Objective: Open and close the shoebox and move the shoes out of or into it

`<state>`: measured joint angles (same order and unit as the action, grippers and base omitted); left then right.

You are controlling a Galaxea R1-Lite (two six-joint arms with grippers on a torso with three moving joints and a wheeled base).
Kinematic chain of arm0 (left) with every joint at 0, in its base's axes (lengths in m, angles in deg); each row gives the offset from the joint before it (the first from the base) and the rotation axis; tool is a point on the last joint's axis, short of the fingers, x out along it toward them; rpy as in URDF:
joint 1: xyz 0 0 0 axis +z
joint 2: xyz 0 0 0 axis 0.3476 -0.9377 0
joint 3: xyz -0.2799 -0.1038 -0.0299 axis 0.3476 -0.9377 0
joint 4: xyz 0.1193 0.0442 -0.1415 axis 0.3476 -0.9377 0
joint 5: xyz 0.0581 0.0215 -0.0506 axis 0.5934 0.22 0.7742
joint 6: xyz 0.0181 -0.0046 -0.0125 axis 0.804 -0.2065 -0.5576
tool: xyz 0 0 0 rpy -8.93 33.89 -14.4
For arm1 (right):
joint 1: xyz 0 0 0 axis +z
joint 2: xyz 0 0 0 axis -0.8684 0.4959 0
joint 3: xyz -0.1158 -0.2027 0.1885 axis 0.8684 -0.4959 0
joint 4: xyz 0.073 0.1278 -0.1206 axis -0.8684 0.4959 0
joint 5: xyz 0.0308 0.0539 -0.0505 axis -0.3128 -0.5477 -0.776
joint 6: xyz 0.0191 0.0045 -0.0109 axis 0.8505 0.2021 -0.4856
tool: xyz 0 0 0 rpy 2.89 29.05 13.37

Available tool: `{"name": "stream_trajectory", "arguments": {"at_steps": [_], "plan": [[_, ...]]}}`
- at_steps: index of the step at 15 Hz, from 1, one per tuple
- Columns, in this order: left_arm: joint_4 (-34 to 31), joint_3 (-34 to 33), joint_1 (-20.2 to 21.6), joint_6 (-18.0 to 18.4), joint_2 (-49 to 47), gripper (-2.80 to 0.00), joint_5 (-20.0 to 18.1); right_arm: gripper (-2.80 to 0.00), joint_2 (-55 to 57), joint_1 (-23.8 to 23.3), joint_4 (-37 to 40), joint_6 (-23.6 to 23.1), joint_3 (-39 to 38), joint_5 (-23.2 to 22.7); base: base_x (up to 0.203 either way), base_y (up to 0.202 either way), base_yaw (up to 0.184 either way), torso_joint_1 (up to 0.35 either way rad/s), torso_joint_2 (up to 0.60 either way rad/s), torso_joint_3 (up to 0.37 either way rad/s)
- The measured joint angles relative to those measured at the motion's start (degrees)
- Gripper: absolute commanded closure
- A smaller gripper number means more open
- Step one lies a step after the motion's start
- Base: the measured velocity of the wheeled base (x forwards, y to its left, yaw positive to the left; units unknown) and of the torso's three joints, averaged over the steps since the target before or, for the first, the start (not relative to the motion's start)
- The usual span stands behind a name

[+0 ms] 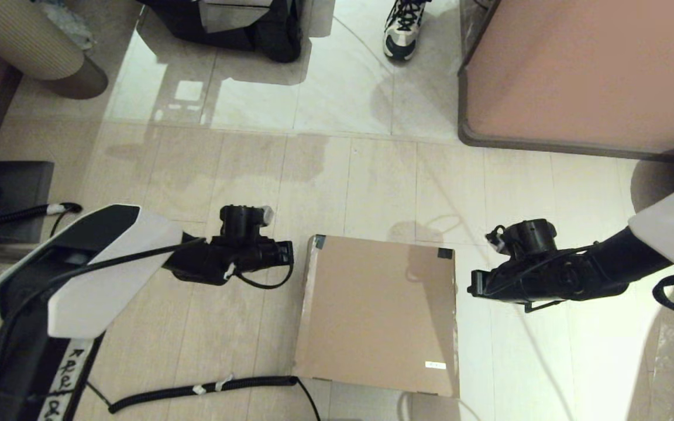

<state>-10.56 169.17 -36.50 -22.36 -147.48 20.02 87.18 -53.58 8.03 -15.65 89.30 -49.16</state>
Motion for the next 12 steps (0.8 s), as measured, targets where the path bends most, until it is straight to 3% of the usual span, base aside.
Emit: {"name": "stream_trajectory", "arguments": {"at_steps": [5, 12], "plan": [[-2.0, 3.8, -2.0, 0.7, -5.0, 0.00, 2.0, 0.00, 5.6, 4.4, 0.1, 0.5, 4.3, 6.1, 0.000, 0.000, 0.000, 0.000, 0.00, 0.000], [-7.9, 12.1, -3.2, 0.6, -8.3, 0.00, 1.5, 0.00, 10.7, 6.8, 0.7, 1.7, 11.9, 7.6, 0.000, 0.000, 0.000, 0.000, 0.00, 0.000]]}}
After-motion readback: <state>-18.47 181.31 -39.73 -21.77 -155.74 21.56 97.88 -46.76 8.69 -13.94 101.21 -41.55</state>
